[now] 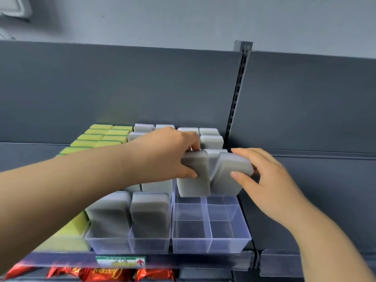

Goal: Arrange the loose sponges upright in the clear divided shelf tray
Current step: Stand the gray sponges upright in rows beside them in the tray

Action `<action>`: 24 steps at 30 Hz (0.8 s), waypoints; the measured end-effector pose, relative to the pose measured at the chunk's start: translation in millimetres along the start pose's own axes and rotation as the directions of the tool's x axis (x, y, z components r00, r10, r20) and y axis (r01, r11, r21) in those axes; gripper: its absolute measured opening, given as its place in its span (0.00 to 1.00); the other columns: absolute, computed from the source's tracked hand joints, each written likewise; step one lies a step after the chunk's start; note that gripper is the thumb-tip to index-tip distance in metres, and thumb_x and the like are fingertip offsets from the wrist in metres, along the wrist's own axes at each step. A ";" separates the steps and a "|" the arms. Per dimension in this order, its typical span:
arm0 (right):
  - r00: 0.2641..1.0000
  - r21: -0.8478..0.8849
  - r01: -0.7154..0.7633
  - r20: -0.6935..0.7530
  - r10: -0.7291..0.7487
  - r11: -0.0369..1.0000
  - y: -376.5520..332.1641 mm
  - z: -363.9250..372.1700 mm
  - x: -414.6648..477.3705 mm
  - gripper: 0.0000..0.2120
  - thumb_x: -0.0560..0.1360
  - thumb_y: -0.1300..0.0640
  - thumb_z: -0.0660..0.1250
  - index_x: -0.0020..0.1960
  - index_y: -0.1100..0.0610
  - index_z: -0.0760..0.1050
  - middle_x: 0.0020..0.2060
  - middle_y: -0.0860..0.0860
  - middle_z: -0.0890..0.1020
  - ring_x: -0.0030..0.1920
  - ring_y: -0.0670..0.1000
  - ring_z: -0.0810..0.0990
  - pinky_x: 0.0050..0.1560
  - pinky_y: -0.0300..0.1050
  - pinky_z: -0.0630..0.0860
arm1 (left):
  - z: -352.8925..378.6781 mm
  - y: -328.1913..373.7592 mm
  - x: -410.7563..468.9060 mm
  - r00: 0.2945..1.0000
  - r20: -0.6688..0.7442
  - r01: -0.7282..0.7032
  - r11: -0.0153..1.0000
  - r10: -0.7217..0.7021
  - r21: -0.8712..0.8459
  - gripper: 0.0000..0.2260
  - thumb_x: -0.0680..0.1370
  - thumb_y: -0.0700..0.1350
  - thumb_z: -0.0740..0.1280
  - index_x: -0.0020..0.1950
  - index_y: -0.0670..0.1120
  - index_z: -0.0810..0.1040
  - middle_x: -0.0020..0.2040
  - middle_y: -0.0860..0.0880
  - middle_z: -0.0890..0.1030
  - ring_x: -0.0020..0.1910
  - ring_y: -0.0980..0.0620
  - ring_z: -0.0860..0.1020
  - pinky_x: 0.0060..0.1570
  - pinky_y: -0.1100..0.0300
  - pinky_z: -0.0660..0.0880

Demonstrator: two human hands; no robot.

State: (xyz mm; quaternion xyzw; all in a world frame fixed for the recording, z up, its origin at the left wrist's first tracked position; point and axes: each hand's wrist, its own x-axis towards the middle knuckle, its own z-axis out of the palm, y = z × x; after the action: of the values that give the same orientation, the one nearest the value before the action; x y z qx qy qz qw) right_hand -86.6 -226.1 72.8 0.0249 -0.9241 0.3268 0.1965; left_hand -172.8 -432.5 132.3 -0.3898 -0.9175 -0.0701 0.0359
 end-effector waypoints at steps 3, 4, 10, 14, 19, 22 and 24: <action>1.000 -0.035 0.014 0.020 -0.013 0.999 1.8 0.6 2.8 0.19 0.75 0.52 0.65 0.65 0.42 0.68 0.58 0.35 0.70 0.55 0.33 0.67 0.51 0.18 0.61 | 0.6 2.3 5.6 1.000 0.015 -0.014 0.999 0.013 0.043 0.19 0.70 0.58 0.71 0.56 0.55 0.70 0.48 0.55 0.79 0.43 0.54 0.72 0.42 0.59 0.71; 1.000 -0.041 0.018 0.021 -0.017 0.999 2.2 0.3 3.9 0.19 0.75 0.53 0.65 0.65 0.42 0.69 0.58 0.35 0.70 0.54 0.33 0.67 0.51 0.18 0.61 | -0.4 2.3 6.8 1.000 0.019 -0.015 0.999 0.015 0.043 0.19 0.69 0.58 0.71 0.56 0.55 0.70 0.47 0.54 0.79 0.43 0.53 0.73 0.42 0.59 0.72; 1.000 -0.040 0.013 0.020 -0.013 0.999 4.3 -1.6 8.2 0.19 0.75 0.52 0.64 0.65 0.42 0.68 0.58 0.34 0.70 0.54 0.30 0.67 0.50 0.19 0.61 | 0.4 -0.8 9.1 0.999 0.037 -0.024 0.996 0.021 0.081 0.18 0.70 0.58 0.70 0.56 0.55 0.71 0.46 0.55 0.78 0.43 0.54 0.72 0.33 0.65 0.67; 0.999 -0.041 0.023 0.047 -0.021 0.999 3.4 -1.4 10.2 0.19 0.75 0.52 0.65 0.65 0.41 0.68 0.58 0.34 0.70 0.55 0.33 0.68 0.51 0.22 0.64 | 8.3 2.0 14.0 0.993 0.114 -0.024 0.996 0.013 0.090 0.19 0.70 0.57 0.70 0.55 0.51 0.71 0.44 0.53 0.76 0.45 0.52 0.74 0.38 0.59 0.71; 0.997 -0.055 0.022 0.069 -0.018 0.998 6.6 -2.1 11.2 0.19 0.74 0.52 0.65 0.64 0.41 0.68 0.57 0.32 0.70 0.57 0.30 0.66 0.50 0.19 0.63 | 19.7 7.7 20.0 0.979 0.205 -0.034 0.990 0.005 0.140 0.20 0.71 0.57 0.70 0.56 0.48 0.70 0.36 0.55 0.66 0.43 0.49 0.71 0.38 0.59 0.70; 0.995 -0.069 0.009 0.100 -0.002 0.998 9.1 -1.4 10.5 0.20 0.74 0.51 0.65 0.64 0.41 0.68 0.57 0.32 0.70 0.56 0.31 0.67 0.50 0.21 0.64 | 23.4 10.4 21.0 0.977 0.214 -0.052 0.980 0.009 0.194 0.18 0.71 0.58 0.70 0.52 0.51 0.68 0.35 0.56 0.63 0.42 0.49 0.69 0.32 0.60 0.64; 0.990 -0.077 -0.007 0.138 0.018 0.997 10.5 0.2 9.7 0.20 0.74 0.51 0.65 0.65 0.41 0.68 0.58 0.33 0.70 0.55 0.34 0.70 0.53 0.25 0.65 | 25.1 10.9 21.6 0.975 0.222 -0.058 0.977 0.011 0.207 0.19 0.71 0.59 0.69 0.53 0.51 0.69 0.34 0.56 0.63 0.41 0.49 0.68 0.28 0.61 0.59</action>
State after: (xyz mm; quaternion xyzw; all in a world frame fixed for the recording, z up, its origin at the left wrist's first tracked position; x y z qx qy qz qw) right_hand -97.4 -217.2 70.0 0.0343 -0.9475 0.2900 0.1305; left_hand -180.2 -405.6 111.2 -0.4052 -0.9111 0.0726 -0.0232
